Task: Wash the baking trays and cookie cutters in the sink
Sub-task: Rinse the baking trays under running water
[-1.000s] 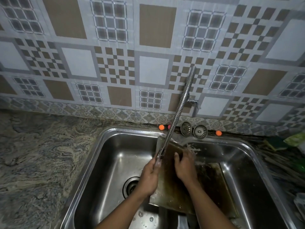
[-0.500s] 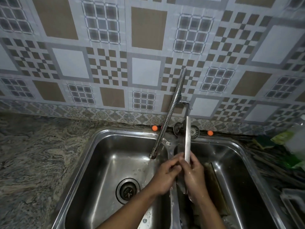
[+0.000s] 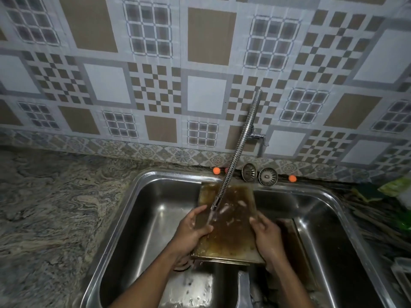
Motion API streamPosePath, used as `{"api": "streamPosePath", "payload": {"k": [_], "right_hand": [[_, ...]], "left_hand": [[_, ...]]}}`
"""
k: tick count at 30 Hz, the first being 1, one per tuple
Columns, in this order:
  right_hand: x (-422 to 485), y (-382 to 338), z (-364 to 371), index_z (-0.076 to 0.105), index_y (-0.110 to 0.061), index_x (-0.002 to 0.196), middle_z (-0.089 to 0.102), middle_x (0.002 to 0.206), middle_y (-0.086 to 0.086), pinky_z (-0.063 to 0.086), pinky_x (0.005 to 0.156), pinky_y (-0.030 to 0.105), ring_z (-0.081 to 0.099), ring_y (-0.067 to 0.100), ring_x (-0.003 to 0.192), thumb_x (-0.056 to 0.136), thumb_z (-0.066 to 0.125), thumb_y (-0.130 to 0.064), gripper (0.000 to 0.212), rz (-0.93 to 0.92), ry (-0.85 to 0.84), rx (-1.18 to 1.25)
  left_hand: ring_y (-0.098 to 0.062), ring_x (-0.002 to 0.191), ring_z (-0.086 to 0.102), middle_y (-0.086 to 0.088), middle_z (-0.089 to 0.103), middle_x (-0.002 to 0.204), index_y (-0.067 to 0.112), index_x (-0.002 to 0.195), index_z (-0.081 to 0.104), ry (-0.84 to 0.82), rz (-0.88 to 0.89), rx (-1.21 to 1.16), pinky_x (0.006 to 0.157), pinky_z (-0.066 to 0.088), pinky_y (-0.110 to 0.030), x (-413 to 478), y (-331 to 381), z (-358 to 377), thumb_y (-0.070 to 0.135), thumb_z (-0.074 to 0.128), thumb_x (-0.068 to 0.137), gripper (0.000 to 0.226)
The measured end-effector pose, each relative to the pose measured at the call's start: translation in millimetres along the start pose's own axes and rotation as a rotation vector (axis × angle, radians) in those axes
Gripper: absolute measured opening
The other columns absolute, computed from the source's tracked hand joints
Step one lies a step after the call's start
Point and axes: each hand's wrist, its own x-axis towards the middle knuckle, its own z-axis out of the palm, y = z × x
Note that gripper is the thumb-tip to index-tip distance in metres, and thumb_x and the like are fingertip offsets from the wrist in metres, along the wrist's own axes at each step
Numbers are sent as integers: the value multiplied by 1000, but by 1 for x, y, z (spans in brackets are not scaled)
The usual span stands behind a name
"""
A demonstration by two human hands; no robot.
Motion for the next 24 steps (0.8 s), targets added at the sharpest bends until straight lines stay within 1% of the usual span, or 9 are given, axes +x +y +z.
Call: {"api": "streamPosePath", "payload": {"k": [3,5,7,8,10,13,18,20,24], "right_hand": [[2,18,18,57,-27,120,70,112,6,51,80,28,66,15,93,98,53,-26,22,12,-25,-360],[-2,23,29,45,-16,139,57,132,11,45,96,32,56,23,115,100,45,-35,43,-45,-50,-746],[-14,23,40,26,-15,152,22,158,10,19,120,38,21,27,146,100,34,-46,61,-158,-102,-1037],[-23,19,47,19,-18,154,8,162,5,4,121,40,5,25,149,99,27,-53,65,-215,-172,-1119],[-41,9,60,11,-25,155,2,163,-4,-7,118,37,-5,15,149,99,16,-56,64,-349,-367,-1144],[-47,4,63,15,-30,154,12,162,-9,-3,119,27,0,5,148,103,26,-41,53,-435,-490,-1037],[21,12,36,23,-14,152,16,161,6,10,120,44,6,25,150,99,27,-55,67,-106,-269,-1133],[42,12,45,30,-19,149,26,158,6,9,117,53,13,28,148,98,25,-58,65,-121,-229,-1186],[33,2,75,30,-38,148,23,159,-9,5,117,48,14,13,147,102,30,-41,46,-399,-618,-949]], "left_hand": [[-23,102,70,-4,68,119,35,133,52,-17,-56,-61,80,59,-38,-6,-2,-11,-11,67,82,71],[-30,102,70,-8,65,122,38,133,51,-5,-115,-134,80,59,-44,-8,-3,-17,-13,62,84,71],[-35,103,68,-12,66,123,37,137,50,-7,-160,-174,82,58,-48,-8,-4,-20,-10,59,87,69],[-36,101,69,-14,66,123,36,139,49,-5,-180,-198,77,59,-45,-9,-5,-19,-9,58,89,67],[-36,92,71,-17,69,118,35,138,49,2,-219,-271,66,58,-40,-11,-5,-14,-7,54,92,63],[-39,96,70,-16,71,115,36,141,47,0,-250,-330,68,58,-42,-13,-10,-9,-4,51,95,61],[-39,103,68,-15,64,127,36,142,47,-34,-253,-298,76,58,-46,-24,-10,-6,-6,50,95,63],[-39,105,67,-16,61,131,34,144,44,-106,-249,-289,77,58,-46,-30,-7,0,-8,48,95,65],[-42,106,66,-14,60,129,36,148,35,-87,-218,-320,73,58,-45,-33,-1,-8,-8,47,95,70]]}}
